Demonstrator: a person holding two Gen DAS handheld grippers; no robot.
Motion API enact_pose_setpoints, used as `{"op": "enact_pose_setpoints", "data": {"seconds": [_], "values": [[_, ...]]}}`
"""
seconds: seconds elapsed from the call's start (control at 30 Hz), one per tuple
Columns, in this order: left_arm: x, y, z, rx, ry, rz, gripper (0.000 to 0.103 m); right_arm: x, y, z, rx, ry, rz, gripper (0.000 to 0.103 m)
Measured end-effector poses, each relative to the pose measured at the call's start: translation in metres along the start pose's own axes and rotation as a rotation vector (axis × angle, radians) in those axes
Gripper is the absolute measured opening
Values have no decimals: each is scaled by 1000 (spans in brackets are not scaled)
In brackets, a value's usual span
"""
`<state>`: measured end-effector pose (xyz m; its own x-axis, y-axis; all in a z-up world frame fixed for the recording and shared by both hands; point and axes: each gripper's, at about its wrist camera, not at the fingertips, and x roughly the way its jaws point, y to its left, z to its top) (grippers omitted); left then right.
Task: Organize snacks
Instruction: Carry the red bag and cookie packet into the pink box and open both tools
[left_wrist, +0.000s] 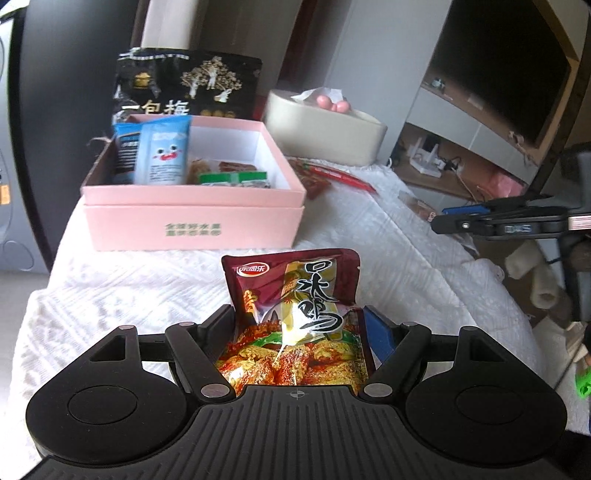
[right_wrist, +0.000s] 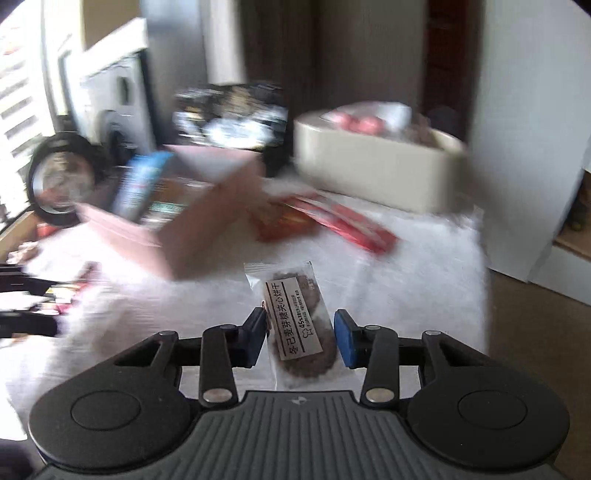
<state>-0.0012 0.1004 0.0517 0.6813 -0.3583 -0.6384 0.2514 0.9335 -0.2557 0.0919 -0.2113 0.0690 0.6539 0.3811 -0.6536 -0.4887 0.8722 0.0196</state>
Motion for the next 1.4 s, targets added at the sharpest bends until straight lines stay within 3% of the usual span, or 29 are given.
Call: {"op": "enact_pose_setpoints", "data": {"seconds": [0.23,0.43,0.57,0.67,0.73,0.8,0.87,0.9,1.0,1.17,1.27,1.4], "values": [[-32,21,4,-37,-65,6,81,-18,87,4,-135,40,196,40],[-43,40,57,-32,-212,-9,82,-22,145,16,-247,26,259,40],[-19,58,105,-113,-264,-44,83,-25,168,29,-299,-7,251,40],[26,75,132,-180,-177,-58,87,-26,175,40,-325,-31,228,40],[61,79,136,-152,-88,19,88,-26,176,47,-324,-44,213,40],[85,74,133,-52,-52,107,89,-22,173,51,-317,-49,201,40],[93,72,131,3,-87,148,91,-19,170,55,-316,-52,182,40],[91,75,131,-17,-120,142,90,-17,168,57,-317,-55,170,40],[77,90,130,-126,-214,71,90,-7,158,66,-301,-66,142,40],[61,102,142,-144,-249,-31,87,13,136,104,-210,-102,112,40],[52,97,144,-61,-303,8,87,27,127,134,-160,-138,92,40],[36,105,136,-113,-303,28,87,52,120,172,-103,-150,105,41]]}}
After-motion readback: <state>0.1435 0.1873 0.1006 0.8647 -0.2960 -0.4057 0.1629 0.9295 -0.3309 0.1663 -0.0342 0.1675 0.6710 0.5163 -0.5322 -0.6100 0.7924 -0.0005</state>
